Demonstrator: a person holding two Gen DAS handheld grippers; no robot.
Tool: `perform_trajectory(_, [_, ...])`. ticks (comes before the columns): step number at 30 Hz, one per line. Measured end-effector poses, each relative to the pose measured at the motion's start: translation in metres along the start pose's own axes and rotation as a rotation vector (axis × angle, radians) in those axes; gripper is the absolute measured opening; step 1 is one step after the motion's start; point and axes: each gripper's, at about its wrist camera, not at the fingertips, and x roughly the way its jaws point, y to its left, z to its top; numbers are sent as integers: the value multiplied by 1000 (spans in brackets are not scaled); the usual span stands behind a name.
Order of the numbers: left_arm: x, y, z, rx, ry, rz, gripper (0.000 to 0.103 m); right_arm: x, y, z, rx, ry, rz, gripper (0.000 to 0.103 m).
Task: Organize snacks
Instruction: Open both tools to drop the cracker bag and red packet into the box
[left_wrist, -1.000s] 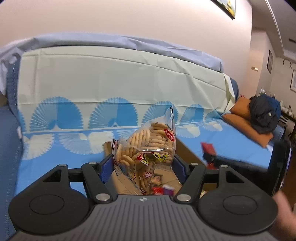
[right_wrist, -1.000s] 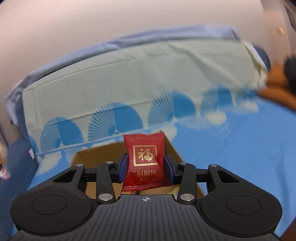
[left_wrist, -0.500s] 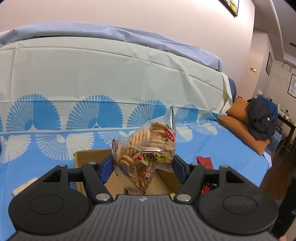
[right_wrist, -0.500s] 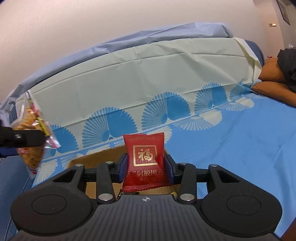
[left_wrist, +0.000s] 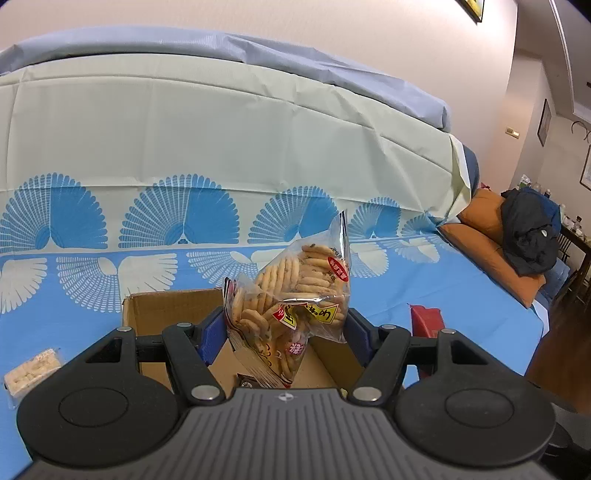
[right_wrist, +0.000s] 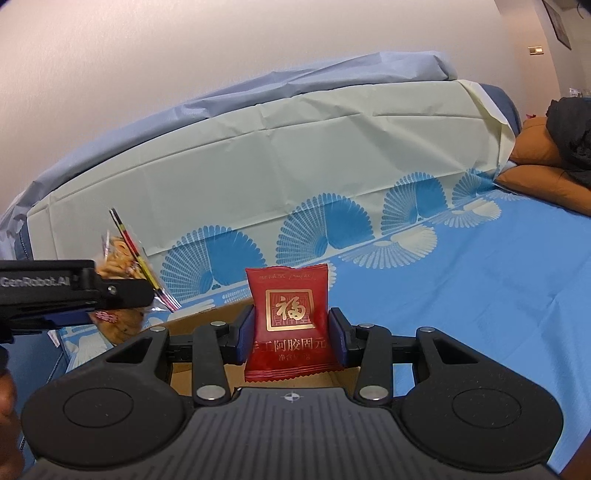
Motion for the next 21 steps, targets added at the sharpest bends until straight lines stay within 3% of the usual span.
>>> perform_trajectory(2, [3,0,1,-4,5,10,75,-1,0,-1,3,-3,3,44])
perform_trajectory(4, [5,-1,3,-11,11,37,87,1,0,0,4,-1,-4,50])
perform_trajectory(6, [8,2,5,-20,30,45,91,4,1,-2,0,21,-12,80])
perform_trajectory(11, [-1,11,0,11,-16,96,89,3,5,0,-13,4,-14,80])
perform_trajectory(16, [-21,31,-13,21,-26,98,74,9,7,-2,-21,22,-12,80])
perform_trajectory(21, [-50,70,-19,-41,22,89,43,11,13,-4,-44,22,-11,80])
